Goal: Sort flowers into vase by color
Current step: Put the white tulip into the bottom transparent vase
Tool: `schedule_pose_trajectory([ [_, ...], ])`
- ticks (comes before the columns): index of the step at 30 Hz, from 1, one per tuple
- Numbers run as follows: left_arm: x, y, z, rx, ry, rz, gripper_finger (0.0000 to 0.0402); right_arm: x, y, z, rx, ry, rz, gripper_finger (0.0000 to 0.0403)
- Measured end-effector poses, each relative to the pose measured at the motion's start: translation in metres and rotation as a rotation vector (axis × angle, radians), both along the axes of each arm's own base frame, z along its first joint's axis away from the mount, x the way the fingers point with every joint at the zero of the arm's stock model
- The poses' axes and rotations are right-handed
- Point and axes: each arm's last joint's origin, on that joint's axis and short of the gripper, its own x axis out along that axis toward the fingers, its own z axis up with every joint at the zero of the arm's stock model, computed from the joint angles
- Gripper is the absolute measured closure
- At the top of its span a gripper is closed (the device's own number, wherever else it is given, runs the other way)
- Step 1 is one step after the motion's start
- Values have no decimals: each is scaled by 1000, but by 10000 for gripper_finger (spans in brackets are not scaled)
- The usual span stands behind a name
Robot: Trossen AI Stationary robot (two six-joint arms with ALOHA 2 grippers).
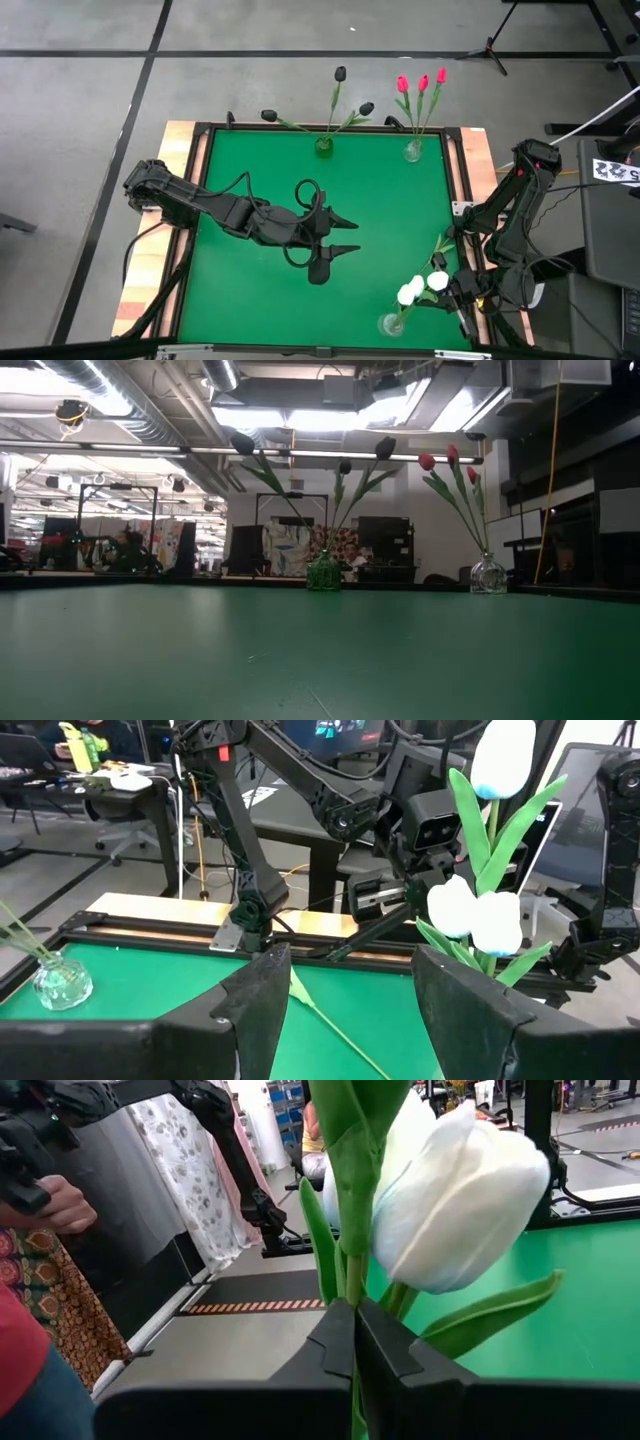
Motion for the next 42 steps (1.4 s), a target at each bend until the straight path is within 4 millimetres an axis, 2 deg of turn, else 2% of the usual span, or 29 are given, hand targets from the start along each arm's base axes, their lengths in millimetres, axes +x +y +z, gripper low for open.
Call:
schedule_pose_trajectory([
  [7,0,0,0,0,0,0,194,1,0,0,-5,-1,6,403],
  [18,0,0,0,0,0,0,194,17,-7,-1,-2,11,53,402],
  [31,0,1,0,1,3,4,194,17,-5,0,22,14,78,401],
  [34,1,2,0,0,2,5,194,17,-6,0,23,15,64,385],
  [42,1,2,0,-5,3,6,194,17,-6,0,33,17,54,308],
])
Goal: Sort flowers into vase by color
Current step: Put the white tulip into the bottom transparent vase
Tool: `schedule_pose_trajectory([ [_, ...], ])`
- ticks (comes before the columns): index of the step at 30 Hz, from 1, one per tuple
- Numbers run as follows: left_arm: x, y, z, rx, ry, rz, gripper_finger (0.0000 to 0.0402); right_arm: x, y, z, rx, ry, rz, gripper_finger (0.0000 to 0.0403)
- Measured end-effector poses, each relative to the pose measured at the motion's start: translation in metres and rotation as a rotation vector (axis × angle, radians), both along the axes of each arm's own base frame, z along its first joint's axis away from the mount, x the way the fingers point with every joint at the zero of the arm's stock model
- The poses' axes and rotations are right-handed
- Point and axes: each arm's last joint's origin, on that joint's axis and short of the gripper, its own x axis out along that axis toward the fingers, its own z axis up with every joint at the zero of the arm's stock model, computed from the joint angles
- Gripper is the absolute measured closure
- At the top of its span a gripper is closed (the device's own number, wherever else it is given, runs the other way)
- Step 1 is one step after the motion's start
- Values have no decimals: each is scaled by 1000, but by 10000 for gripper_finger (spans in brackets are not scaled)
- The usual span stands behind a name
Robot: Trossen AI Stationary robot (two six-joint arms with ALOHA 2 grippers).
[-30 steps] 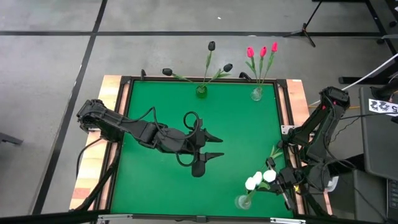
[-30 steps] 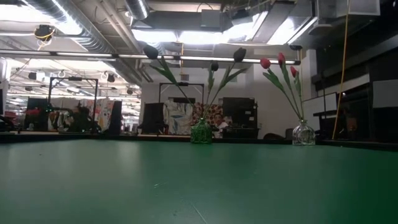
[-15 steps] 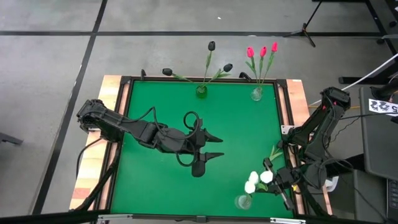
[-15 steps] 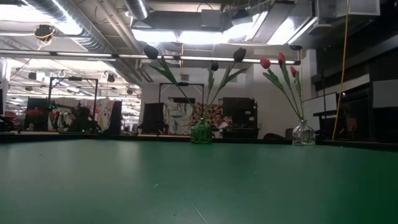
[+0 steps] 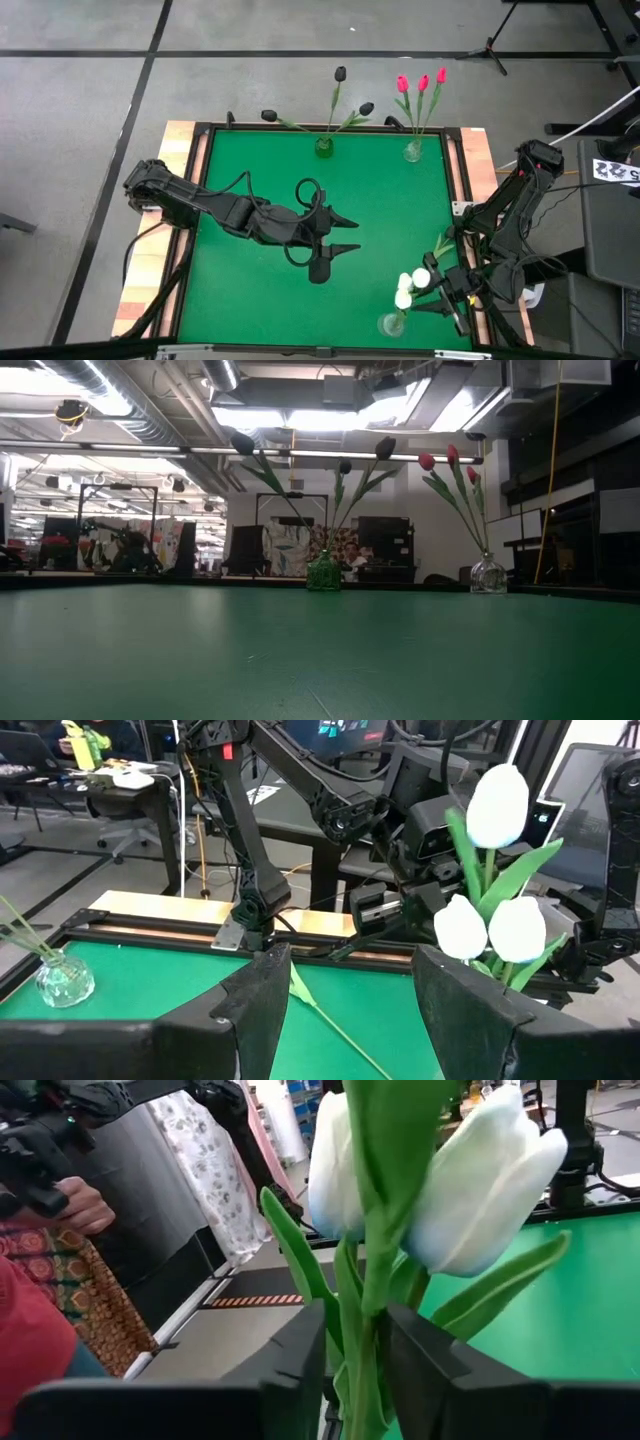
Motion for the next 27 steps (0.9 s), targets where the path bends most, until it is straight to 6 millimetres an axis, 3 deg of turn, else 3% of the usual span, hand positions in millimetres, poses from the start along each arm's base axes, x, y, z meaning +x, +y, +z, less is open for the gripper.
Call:
schedule_pose_trajectory([
  [19,0,0,0,-11,-1,2,194,0,1,0,58,26,25,292],
  [27,0,0,0,-14,-1,3,194,-2,1,-11,105,156,53,292],
])
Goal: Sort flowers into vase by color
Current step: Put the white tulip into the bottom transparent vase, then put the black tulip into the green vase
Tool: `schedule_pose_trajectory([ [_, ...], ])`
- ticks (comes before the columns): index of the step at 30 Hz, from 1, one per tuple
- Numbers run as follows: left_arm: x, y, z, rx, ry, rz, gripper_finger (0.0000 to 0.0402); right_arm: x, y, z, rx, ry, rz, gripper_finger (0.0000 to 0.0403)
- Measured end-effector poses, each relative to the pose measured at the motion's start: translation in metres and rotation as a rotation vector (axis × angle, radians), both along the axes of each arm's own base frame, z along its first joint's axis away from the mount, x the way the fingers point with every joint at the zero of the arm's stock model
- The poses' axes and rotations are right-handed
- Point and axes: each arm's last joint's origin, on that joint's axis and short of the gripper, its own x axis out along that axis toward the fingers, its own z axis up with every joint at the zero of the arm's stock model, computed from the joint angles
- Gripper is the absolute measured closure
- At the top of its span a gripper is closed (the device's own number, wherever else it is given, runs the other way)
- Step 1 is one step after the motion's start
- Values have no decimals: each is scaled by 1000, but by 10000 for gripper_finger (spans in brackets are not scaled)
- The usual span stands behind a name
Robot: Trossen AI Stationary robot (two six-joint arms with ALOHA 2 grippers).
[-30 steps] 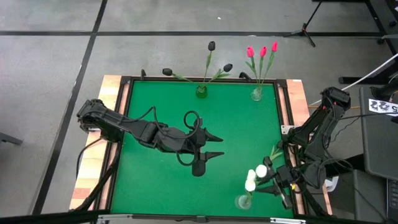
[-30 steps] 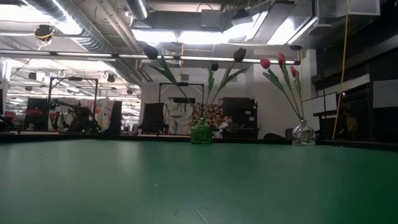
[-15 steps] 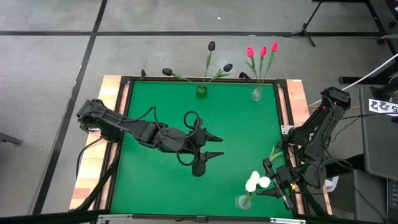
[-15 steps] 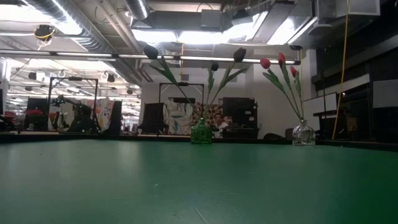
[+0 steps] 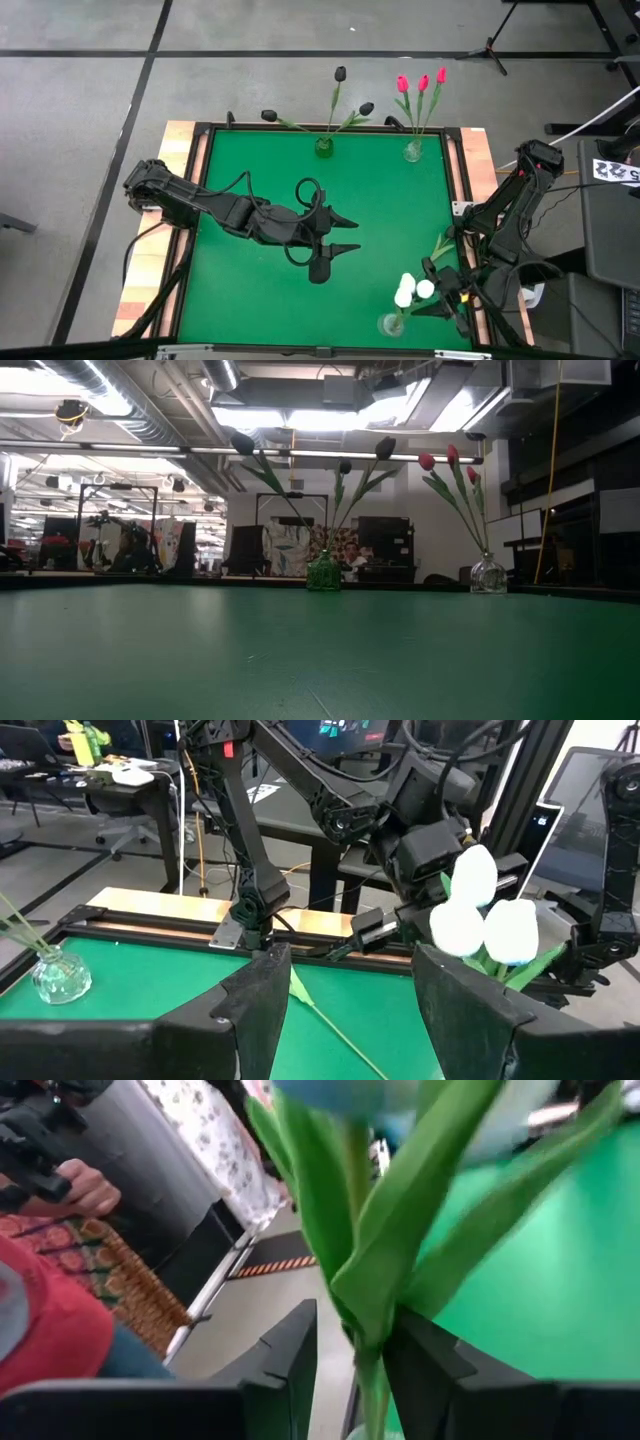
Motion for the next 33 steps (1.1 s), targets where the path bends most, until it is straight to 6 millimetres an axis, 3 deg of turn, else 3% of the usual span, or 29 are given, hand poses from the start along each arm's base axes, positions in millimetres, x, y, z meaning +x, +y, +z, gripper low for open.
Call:
schedule_pose_trajectory([
  [19,0,0,1,-18,-7,3,194,-10,-9,-16,67,303,111,292],
  [25,0,0,0,-16,1,3,194,-17,-20,-28,-10,467,94,292],
  [33,-1,0,-3,-6,26,3,194,-27,-38,-49,-241,692,94,292],
])
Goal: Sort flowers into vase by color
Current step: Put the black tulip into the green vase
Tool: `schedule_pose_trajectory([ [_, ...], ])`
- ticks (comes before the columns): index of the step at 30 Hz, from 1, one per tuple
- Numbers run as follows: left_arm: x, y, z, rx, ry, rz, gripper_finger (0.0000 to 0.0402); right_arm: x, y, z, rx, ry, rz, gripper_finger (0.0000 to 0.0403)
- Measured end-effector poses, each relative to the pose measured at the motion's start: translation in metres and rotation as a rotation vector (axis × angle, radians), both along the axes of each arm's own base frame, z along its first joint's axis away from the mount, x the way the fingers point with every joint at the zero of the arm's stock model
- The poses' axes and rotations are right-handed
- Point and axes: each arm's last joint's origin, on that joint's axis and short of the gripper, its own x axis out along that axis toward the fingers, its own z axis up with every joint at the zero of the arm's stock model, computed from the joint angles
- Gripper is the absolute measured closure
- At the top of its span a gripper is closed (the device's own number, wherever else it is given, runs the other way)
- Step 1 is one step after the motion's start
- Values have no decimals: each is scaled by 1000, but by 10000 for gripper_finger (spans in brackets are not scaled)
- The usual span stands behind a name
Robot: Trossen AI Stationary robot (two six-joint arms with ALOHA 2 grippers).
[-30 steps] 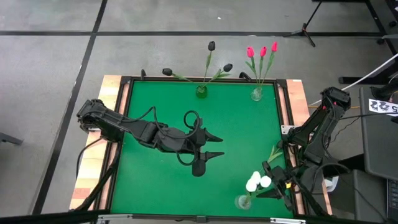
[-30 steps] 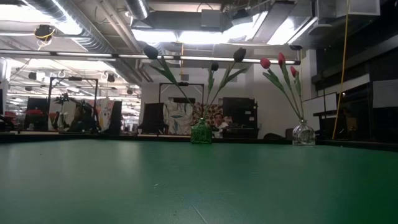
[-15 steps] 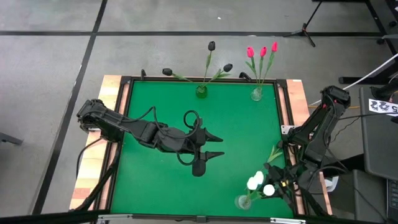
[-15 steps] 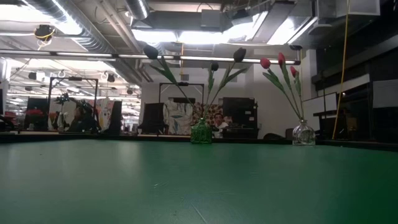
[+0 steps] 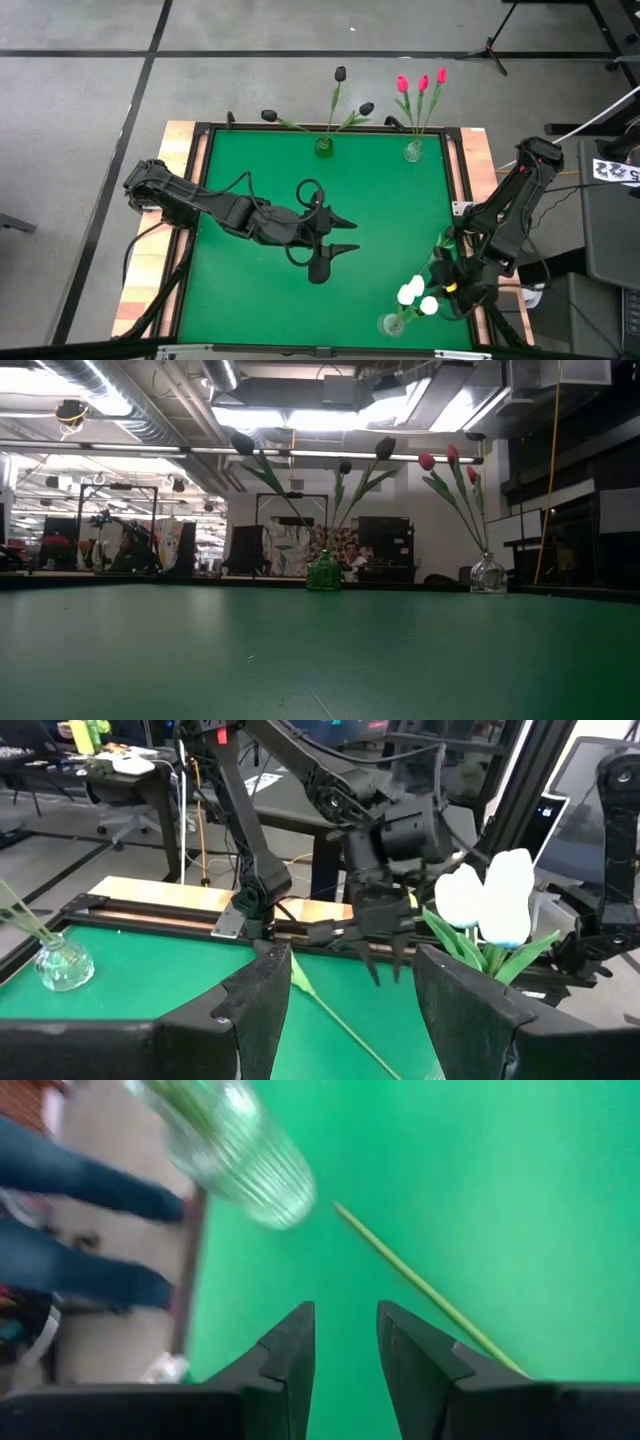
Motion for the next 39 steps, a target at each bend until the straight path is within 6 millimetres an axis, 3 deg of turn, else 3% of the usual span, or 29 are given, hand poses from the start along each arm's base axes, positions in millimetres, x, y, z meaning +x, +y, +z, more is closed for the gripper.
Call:
schedule_pose_trajectory([
  [6,0,0,-2,7,18,0,194,7,-14,-6,-71,119,54,292],
  [11,-1,0,-4,15,39,0,194,17,-23,-7,-125,114,160,289],
  [20,-2,1,-8,31,81,-1,194,33,-40,-12,-234,120,236,232],
  [30,-4,1,-12,37,122,2,194,45,-35,-37,-321,235,409,230],
  [39,-4,3,-14,45,147,5,194,49,-32,-57,-402,284,465,231],
])
